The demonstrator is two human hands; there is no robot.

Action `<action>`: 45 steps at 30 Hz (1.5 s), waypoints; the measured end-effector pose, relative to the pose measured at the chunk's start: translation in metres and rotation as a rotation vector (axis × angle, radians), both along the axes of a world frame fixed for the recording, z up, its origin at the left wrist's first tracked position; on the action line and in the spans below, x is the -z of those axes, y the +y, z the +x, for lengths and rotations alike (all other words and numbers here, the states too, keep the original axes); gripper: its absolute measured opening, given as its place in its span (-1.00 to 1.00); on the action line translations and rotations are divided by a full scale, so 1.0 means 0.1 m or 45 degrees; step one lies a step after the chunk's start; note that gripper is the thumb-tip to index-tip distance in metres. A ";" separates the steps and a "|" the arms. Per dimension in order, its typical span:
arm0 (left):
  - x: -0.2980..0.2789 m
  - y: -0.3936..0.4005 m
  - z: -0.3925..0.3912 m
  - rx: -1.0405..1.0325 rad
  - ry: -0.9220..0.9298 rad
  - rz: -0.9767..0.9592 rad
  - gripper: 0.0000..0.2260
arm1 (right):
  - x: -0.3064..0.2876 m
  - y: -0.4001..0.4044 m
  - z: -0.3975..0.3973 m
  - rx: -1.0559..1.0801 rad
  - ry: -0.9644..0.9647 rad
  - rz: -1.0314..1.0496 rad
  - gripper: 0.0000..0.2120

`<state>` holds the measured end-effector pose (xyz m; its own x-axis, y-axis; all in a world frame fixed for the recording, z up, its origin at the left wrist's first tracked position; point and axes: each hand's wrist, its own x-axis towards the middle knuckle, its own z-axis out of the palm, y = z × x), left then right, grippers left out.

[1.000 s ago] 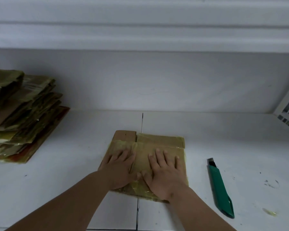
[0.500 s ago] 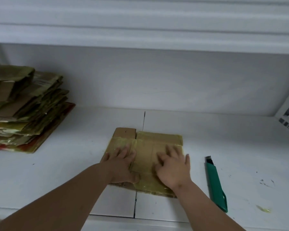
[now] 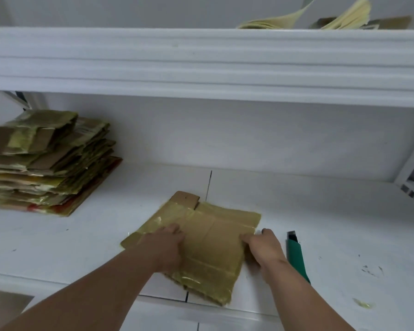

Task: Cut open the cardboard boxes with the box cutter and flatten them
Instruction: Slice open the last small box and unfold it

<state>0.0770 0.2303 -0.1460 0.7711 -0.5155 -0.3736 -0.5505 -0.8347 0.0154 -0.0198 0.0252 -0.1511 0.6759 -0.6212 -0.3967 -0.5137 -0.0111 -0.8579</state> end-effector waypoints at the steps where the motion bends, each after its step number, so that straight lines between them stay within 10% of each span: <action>1: 0.00 0.03 -0.01 -0.019 0.011 -0.003 -0.43 | -0.01 0.04 -0.04 -0.007 -0.046 0.082 -0.68; 4: -0.03 0.14 -0.02 -0.073 0.034 -0.052 -0.44 | -0.03 0.17 -0.10 -0.057 -0.198 0.333 -0.93; 16: -0.17 1.13 0.04 -0.562 -0.279 -0.666 -0.46 | -0.18 0.94 0.00 0.059 -0.754 0.591 -0.60; 23: -0.54 1.88 0.04 -0.772 0.544 -1.599 -0.27 | -0.30 1.94 0.27 0.017 -0.964 0.873 -0.63; 26: -0.68 2.26 0.12 -0.737 0.448 -1.762 -0.35 | -0.37 2.31 0.37 -0.036 -0.989 0.974 -0.67; 33: -0.98 3.03 0.45 -0.713 -0.070 -1.656 -0.23 | -0.59 2.88 0.75 -0.036 -0.923 0.942 -0.80; 41: -1.24 3.43 1.06 -0.630 -0.693 -1.298 -0.83 | -0.82 3.30 1.45 -0.235 -1.040 0.522 -0.34; 45: -1.37 3.54 1.38 -0.583 -0.844 -1.138 -0.82 | -0.94 3.44 1.91 -0.304 -1.094 0.437 -0.33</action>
<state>0.2148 0.5844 -0.0091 0.8574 -0.0185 0.5144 -0.3256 -0.7934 0.5143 0.1711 0.3691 -0.0571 0.9148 -0.3711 0.1594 0.2766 0.2882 -0.9167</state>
